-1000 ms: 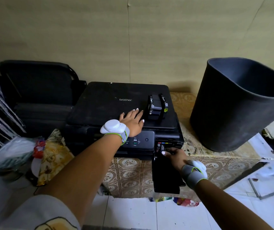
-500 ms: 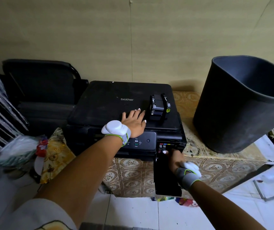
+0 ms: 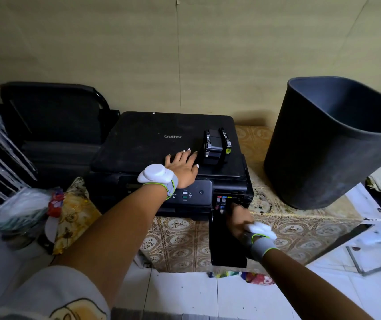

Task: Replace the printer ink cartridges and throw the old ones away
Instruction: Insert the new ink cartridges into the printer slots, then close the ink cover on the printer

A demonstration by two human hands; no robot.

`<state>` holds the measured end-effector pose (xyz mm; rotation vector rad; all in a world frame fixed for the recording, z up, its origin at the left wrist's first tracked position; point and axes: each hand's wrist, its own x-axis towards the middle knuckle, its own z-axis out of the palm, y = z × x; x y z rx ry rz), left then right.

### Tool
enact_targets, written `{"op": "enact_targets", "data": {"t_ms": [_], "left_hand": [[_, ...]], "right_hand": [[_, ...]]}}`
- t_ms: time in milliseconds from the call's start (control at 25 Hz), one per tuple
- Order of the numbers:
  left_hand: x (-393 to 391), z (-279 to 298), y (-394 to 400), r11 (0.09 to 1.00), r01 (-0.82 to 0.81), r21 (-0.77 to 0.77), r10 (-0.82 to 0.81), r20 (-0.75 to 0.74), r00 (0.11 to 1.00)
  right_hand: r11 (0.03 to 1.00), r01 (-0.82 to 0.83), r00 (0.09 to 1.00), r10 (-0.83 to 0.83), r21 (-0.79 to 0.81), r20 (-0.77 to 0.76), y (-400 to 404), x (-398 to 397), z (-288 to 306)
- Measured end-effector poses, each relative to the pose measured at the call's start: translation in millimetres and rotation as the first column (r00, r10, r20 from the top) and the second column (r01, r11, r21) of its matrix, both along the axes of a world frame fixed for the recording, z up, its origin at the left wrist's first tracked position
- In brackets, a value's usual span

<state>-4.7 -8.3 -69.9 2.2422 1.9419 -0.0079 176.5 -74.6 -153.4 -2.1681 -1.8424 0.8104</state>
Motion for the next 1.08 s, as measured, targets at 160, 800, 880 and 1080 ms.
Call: {"op": "enact_targets", "data": {"t_ms": [160,800,880,1080], "left_hand": [[0.8,0.1,-0.9,1.0,-0.01,0.011,0.01,0.007,1.0],[1.4,0.1,-4.5,0.999,-0.02,-0.037,0.022,0.045,0.999],[1.7,0.6,-4.7,0.999,-0.018,-0.039,0.02,0.048,0.999],[2.1,1.4,-5.5,0.999,-0.019,-0.038,0.021,0.057,0.998]], "right_hand": [[0.993,-0.079,0.994,0.085,-0.089,0.068,-5.8,4.9,3.6],[0.696,-0.623,0.634,0.716,-0.356,0.292,-47.2,10.7,1.3],[0.687,-0.646,0.615,0.726,-0.332,0.307,-49.1,10.7,2.8],[0.708,-0.662,0.679,0.705,-0.246,0.206,-43.9,13.2,28.1]]}}
